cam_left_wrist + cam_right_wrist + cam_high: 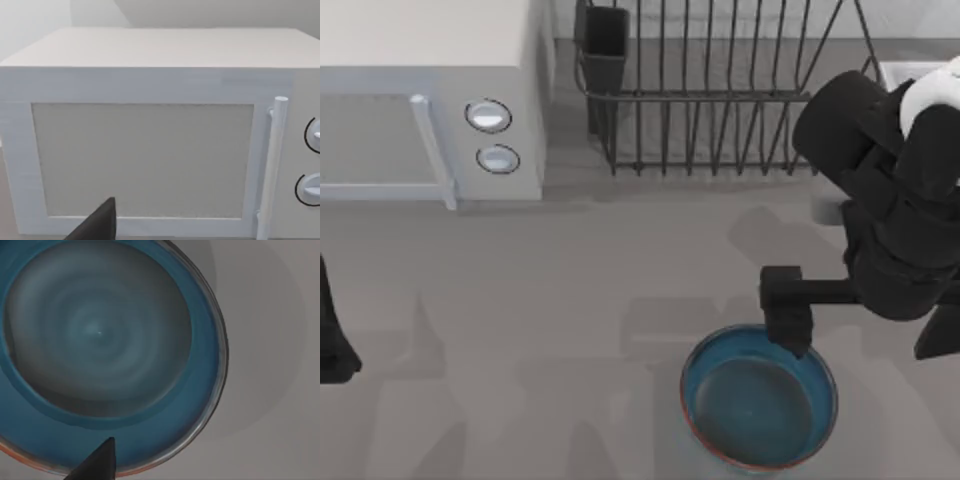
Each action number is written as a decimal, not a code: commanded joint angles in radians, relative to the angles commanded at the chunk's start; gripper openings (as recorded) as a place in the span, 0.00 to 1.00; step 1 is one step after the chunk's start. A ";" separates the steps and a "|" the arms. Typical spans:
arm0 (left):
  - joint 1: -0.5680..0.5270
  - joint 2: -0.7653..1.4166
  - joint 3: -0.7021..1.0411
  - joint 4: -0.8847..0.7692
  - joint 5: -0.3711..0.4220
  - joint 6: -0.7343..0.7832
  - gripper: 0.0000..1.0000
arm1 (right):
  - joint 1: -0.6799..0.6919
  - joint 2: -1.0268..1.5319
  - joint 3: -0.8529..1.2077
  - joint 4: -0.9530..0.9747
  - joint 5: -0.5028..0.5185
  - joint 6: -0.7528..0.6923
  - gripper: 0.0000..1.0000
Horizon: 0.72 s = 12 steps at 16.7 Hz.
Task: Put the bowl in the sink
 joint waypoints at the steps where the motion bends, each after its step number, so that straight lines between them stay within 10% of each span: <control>1: 0.000 0.000 0.000 0.000 0.000 0.000 1.00 | 0.000 0.000 0.000 0.000 0.000 0.000 1.00; 12: 0.000 0.000 0.000 0.000 0.000 0.000 1.00 | 0.003 0.115 -0.237 0.360 0.000 0.004 1.00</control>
